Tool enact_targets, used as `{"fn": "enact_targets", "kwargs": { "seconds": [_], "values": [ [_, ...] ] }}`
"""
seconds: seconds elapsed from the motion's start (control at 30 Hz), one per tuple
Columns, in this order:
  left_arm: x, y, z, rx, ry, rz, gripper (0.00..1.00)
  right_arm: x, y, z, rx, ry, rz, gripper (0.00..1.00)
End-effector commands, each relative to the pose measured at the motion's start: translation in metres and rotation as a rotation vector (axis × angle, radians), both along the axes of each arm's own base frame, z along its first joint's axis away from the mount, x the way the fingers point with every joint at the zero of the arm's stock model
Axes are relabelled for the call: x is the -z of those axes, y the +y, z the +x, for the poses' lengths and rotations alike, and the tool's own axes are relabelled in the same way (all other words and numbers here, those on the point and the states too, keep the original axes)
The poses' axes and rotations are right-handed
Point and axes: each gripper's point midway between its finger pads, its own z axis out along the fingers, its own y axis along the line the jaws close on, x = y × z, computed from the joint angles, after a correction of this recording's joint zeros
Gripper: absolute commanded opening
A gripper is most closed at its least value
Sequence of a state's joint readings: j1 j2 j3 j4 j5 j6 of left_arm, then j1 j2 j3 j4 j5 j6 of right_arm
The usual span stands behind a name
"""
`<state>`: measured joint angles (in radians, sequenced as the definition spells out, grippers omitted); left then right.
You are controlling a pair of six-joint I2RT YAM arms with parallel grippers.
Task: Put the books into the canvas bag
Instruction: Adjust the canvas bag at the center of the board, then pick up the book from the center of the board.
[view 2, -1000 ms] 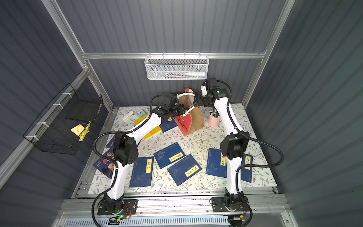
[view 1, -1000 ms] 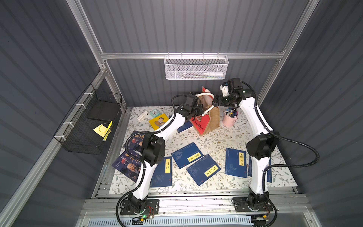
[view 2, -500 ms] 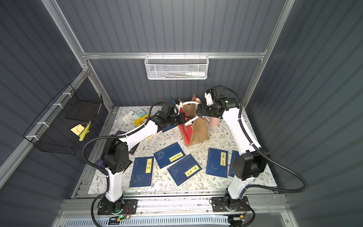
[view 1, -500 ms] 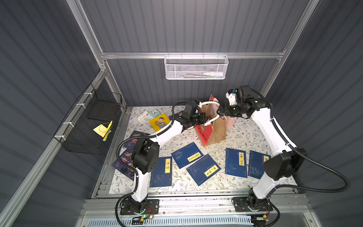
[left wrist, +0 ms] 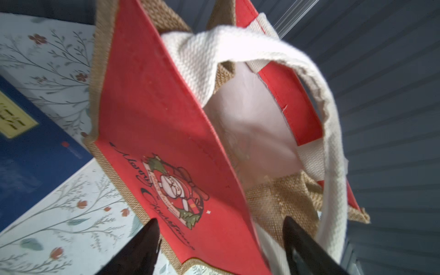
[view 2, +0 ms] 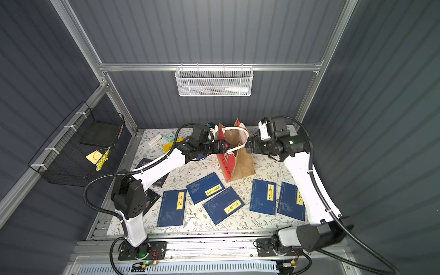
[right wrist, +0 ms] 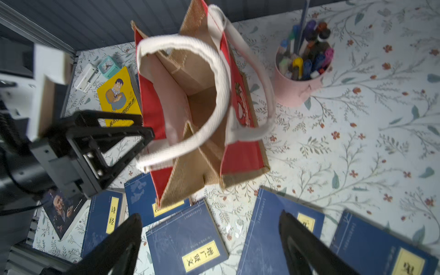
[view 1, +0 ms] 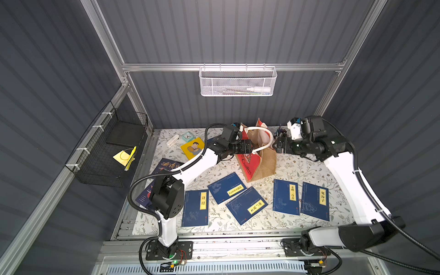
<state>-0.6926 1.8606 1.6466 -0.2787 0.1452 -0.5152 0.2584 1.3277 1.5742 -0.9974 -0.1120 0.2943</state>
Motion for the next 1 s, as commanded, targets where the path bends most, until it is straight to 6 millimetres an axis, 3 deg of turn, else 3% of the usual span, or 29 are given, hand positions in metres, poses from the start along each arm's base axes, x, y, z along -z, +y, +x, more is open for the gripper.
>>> {"fn": "enact_targets", "kwargs": {
  "seconds": [0.0,0.13,0.23,0.33,0.47,0.57,0.73,0.87,0.97],
  "values": [
    [-0.038,0.035,-0.005,-0.047,-0.095,0.087,0.90,0.018,-0.008,-0.041,0.055,0.071,-0.034,0.90],
    [-0.026,0.096,-0.013,-0.174,-0.032,0.181,0.95,0.050,-0.003,-0.088,0.067,0.127,-0.062,0.88],
    [-0.002,0.152,-0.029,-0.281,0.064,0.244,0.97,0.082,0.010,-0.115,0.064,0.186,-0.047,0.86],
    [0.037,0.210,-0.058,-0.387,0.199,0.320,0.98,0.112,0.027,-0.136,0.058,0.229,-0.038,0.84],
    [0.077,0.259,-0.109,-0.462,0.308,0.469,0.99,0.143,0.072,-0.151,0.000,0.252,-0.024,0.81],
    [0.103,0.285,-0.140,-0.516,0.395,0.523,1.00,0.157,0.121,-0.156,-0.091,0.266,-0.022,0.80],
    [0.134,0.313,-0.167,-0.613,0.492,0.490,0.99,0.176,0.212,-0.160,-0.265,0.325,0.015,0.80],
    [0.152,0.320,-0.178,-0.631,0.556,0.420,1.00,0.189,0.267,-0.162,-0.375,0.386,0.081,0.76],
    [0.160,0.313,-0.182,-0.604,0.591,0.381,0.99,0.199,0.291,-0.165,-0.420,0.426,0.108,0.70]
  ]
}}
